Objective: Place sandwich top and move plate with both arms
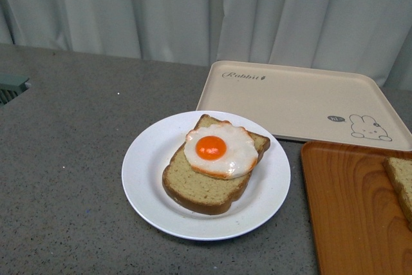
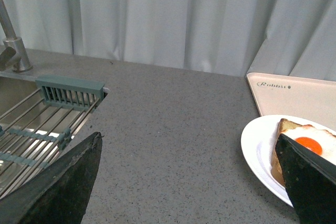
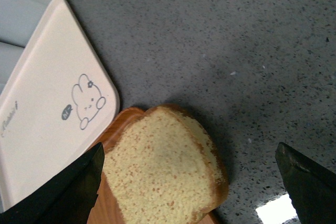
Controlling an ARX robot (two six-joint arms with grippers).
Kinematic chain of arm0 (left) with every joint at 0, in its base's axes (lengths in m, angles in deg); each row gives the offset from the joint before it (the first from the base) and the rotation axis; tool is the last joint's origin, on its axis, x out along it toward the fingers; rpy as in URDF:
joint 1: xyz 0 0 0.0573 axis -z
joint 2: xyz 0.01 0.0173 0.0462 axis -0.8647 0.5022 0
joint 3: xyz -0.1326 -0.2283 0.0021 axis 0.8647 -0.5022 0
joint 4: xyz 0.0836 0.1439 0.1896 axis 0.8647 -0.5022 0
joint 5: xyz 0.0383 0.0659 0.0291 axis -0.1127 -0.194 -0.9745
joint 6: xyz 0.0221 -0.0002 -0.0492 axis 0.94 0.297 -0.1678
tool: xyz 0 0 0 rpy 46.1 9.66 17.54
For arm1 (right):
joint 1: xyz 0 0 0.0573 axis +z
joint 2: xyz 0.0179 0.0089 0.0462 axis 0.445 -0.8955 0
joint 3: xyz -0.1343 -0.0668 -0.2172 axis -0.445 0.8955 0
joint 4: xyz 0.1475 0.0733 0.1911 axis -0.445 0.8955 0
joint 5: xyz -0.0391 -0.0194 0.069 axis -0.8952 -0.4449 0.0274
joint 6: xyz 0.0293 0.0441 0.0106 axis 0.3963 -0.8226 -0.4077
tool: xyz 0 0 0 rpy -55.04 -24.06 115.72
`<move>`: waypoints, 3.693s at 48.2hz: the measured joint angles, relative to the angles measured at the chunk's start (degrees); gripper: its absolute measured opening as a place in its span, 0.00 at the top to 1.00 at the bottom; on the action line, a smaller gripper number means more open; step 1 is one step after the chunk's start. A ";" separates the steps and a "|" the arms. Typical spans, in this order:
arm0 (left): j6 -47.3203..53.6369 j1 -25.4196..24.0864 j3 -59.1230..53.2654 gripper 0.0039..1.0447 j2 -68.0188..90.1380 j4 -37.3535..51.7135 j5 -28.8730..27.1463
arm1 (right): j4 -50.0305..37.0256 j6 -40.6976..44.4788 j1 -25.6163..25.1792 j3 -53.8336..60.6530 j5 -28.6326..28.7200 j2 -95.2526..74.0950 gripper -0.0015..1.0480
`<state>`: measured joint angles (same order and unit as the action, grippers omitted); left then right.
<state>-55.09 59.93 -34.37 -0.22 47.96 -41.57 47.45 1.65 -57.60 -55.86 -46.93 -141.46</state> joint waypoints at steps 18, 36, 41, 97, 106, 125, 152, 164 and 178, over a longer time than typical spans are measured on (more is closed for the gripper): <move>0.02 0.00 0.00 0.06 0.00 0.00 0.00 | 0.85 1.84 3.06 -1.16 -3.65 -4.48 0.09; 0.02 0.00 0.00 0.06 0.00 0.00 0.00 | -1.46 3.37 5.42 -2.91 -6.05 -10.25 0.09; 0.02 0.00 0.00 0.06 0.00 0.00 0.00 | -1.90 3.72 6.10 -3.19 -5.97 -11.26 0.09; 0.02 0.00 0.00 0.06 0.00 0.00 0.00 | -5.44 5.29 9.27 -3.50 -3.89 -16.74 0.09; 0.02 0.00 0.00 0.06 0.00 0.00 0.00 | -5.51 5.29 9.27 -3.41 -3.89 -16.90 0.09; 0.02 0.00 0.00 0.06 0.00 0.00 0.00 | -5.92 4.76 9.42 -3.41 -3.61 -17.79 0.09; 0.02 0.00 0.00 0.06 0.00 0.00 0.00 | -7.67 3.67 10.38 -3.43 -2.67 -18.45 0.63; 0.02 0.00 0.00 0.06 0.00 0.00 0.00 | -7.74 1.36 13.25 -5.09 -0.81 -13.00 0.95; 0.02 0.00 0.00 0.06 0.00 0.00 0.00 | -11.45 -4.42 23.06 -7.85 1.01 -4.33 0.96</move>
<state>-55.07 59.93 -34.37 -0.22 47.96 -41.57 36.00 -2.76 -34.55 -63.71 -45.92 -145.79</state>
